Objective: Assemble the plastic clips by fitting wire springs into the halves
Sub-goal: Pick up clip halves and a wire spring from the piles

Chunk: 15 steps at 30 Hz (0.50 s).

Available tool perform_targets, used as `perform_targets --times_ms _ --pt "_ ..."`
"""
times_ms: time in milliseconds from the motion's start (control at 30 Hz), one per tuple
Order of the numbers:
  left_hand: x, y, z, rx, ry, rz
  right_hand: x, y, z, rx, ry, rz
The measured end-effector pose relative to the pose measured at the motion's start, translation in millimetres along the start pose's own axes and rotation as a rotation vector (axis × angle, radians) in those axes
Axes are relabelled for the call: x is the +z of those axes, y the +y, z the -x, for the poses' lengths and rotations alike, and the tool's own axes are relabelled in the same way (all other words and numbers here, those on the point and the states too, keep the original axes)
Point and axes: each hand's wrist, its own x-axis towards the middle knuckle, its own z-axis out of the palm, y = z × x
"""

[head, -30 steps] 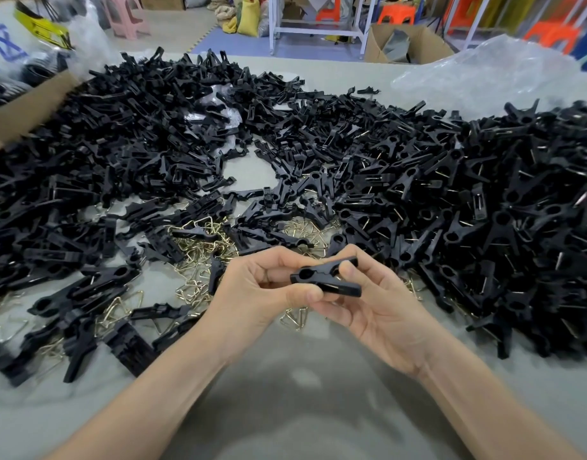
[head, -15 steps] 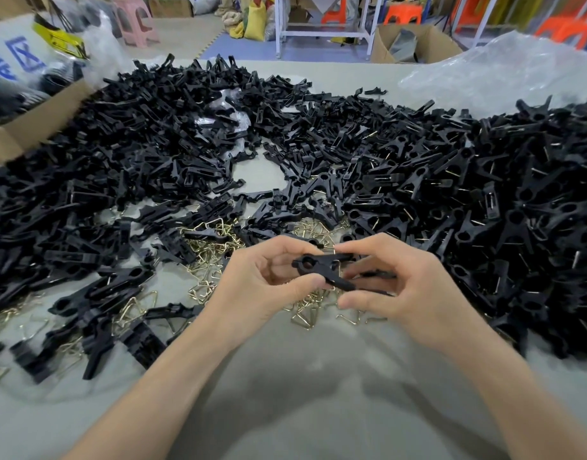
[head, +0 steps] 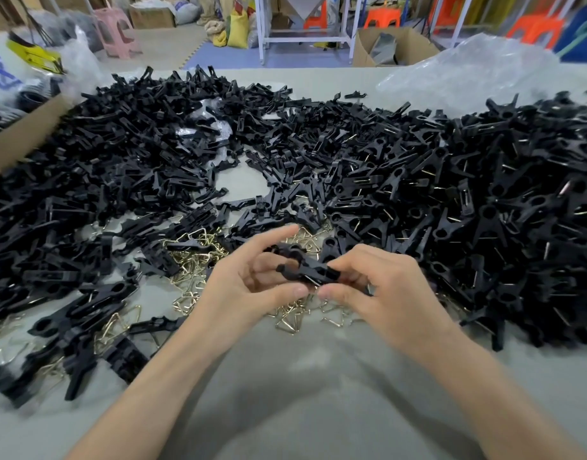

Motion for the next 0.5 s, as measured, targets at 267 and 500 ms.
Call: perform_targets --times_ms 267,500 --pt "1 1 1 0.137 0.149 -0.102 -29 8 -2 0.173 0.225 -0.042" --pt "1 -10 3 0.2 0.104 -0.697 -97 41 -4 0.248 0.31 0.516"
